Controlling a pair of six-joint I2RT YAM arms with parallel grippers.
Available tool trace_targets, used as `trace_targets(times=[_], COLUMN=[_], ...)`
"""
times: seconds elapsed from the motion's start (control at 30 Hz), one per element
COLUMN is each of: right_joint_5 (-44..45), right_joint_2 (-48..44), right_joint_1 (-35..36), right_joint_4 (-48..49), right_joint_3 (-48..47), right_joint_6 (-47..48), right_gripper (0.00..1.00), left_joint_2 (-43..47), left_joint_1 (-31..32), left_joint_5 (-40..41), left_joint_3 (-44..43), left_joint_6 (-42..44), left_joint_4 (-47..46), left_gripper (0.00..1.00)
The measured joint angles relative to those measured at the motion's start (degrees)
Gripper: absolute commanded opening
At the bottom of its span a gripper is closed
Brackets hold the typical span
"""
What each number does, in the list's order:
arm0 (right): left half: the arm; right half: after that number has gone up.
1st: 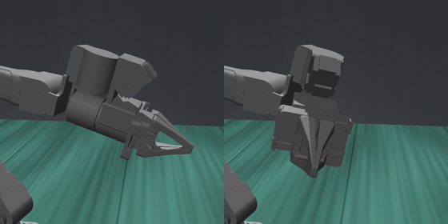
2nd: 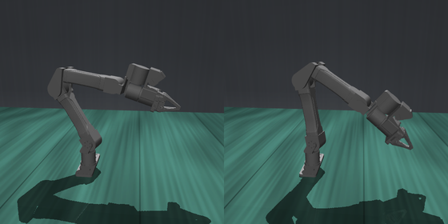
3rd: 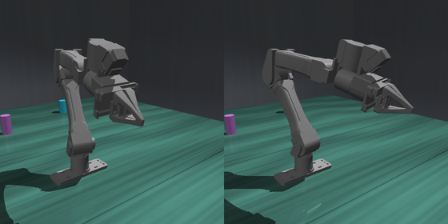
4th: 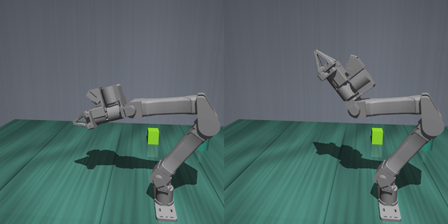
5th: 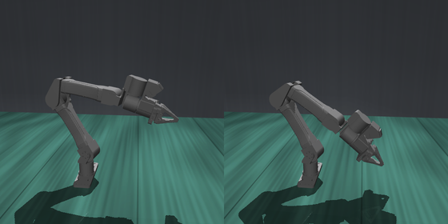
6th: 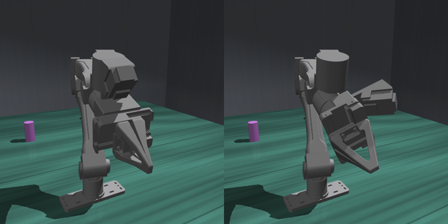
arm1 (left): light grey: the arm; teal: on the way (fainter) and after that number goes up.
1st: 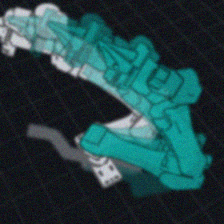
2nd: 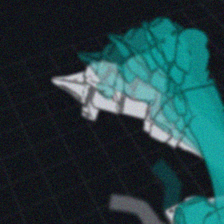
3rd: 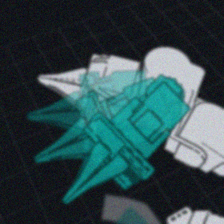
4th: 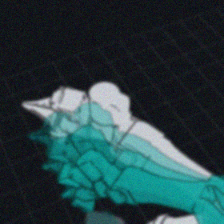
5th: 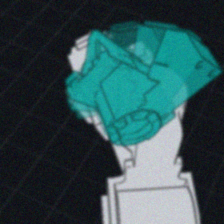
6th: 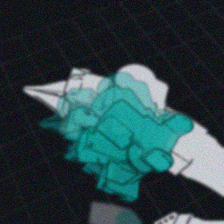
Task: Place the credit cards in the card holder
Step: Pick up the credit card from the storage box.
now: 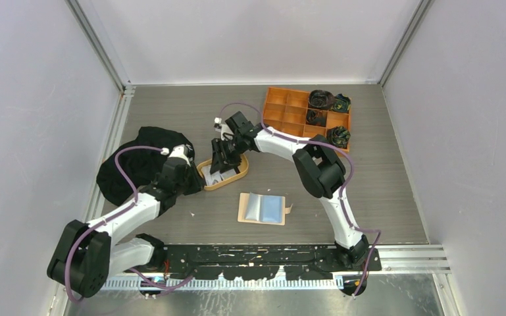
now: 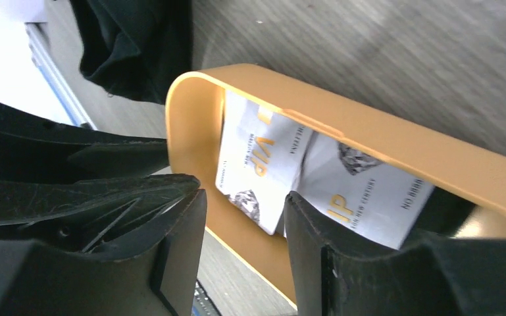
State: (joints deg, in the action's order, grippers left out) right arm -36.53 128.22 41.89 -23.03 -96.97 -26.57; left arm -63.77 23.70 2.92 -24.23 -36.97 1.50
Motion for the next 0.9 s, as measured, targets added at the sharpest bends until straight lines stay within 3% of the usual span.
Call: trace_targets(times=[0.4, 0.9], right_joint_5=[5.7, -3.5], right_joint_2=[0.0, 1.7], right_joint_1=[-0.1, -1.7], right_joint_4=[-2.9, 5.5], right_joint_3=[-1.5, 1.3], right_joint_6=[3.7, -5.2], right_gripper=[0.58, 0.48], left_joint_2=[-1.3, -2.9], left_joint_1=[0.0, -0.2], left_joint_5=[-1.1, -2.6], left_joint_3=[-0.1, -0.4], left_joint_6=[-0.4, -1.6], left_joint_4=[-1.8, -3.2], left_gripper=[0.28, 0.28])
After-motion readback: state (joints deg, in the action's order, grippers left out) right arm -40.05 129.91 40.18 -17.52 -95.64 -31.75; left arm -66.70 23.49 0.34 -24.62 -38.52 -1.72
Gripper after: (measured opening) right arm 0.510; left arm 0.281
